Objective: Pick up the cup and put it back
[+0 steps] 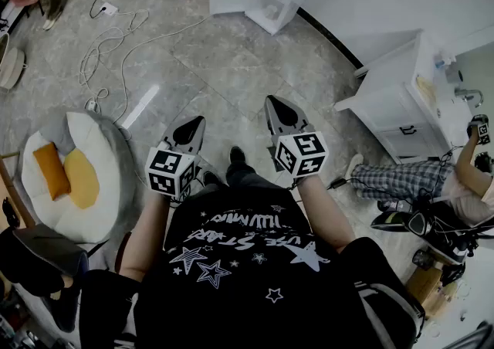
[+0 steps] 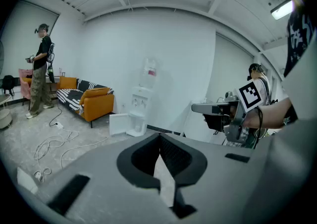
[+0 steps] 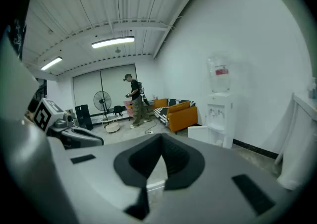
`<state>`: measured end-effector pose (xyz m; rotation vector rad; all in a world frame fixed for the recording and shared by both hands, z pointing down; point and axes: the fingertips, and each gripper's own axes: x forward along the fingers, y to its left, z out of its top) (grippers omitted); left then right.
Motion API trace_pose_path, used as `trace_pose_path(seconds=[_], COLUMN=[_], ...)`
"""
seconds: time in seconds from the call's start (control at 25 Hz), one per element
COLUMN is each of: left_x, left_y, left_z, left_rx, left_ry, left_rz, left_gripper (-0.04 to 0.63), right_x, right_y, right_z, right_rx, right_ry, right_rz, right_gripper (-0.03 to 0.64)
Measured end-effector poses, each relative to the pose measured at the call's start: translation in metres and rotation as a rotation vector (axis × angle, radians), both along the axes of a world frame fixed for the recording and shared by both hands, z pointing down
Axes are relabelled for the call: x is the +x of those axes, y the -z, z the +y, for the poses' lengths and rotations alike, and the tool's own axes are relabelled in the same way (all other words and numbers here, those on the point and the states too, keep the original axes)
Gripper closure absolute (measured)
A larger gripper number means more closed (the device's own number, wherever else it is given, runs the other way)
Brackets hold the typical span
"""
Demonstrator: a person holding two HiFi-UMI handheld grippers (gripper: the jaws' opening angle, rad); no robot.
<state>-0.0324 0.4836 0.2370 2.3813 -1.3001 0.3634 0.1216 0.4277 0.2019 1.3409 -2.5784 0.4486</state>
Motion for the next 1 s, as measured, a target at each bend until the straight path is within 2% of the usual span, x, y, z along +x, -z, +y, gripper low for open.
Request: trace_pose_path(seconds=[0.2,0.44,0.6,0.76,1.0], left_x=[-0.014,-0.045,-0.054,-0.059,-0.073], left_y=[-0.015,-0.005,-0.011,-0.024,-0.022], left_z=[0.02,0.011,0.02,0.025,-0.012], left_rx=[-0.028,0.022,-0.001,-0.038,-0.037], left_ry=[0.019,0.037,0.045,0.068,0.121], left_rz=[0.003,-0.021,0.009,0.013,0.002], left_gripper=[0.586,0.586,0.586,0.586,0.586], right_x=[-0.013,-0.033,-0.04,-0.03,0.002], right_y=[-0.007,-0.009,-0.012,-0.021,-0.036], right_z=[0.012,0.013,0.018,0.012,-0.037], right_rx=[-0.001,0.007,0.003,-0.015,-0.053], right_ry=[0.028,0.037,0.041,0.025,-0.082], right_rz=[0.018,0.025,0.049,0.05,0.004], right_gripper=[0.612,0.612,0.612,0.611,0.611])
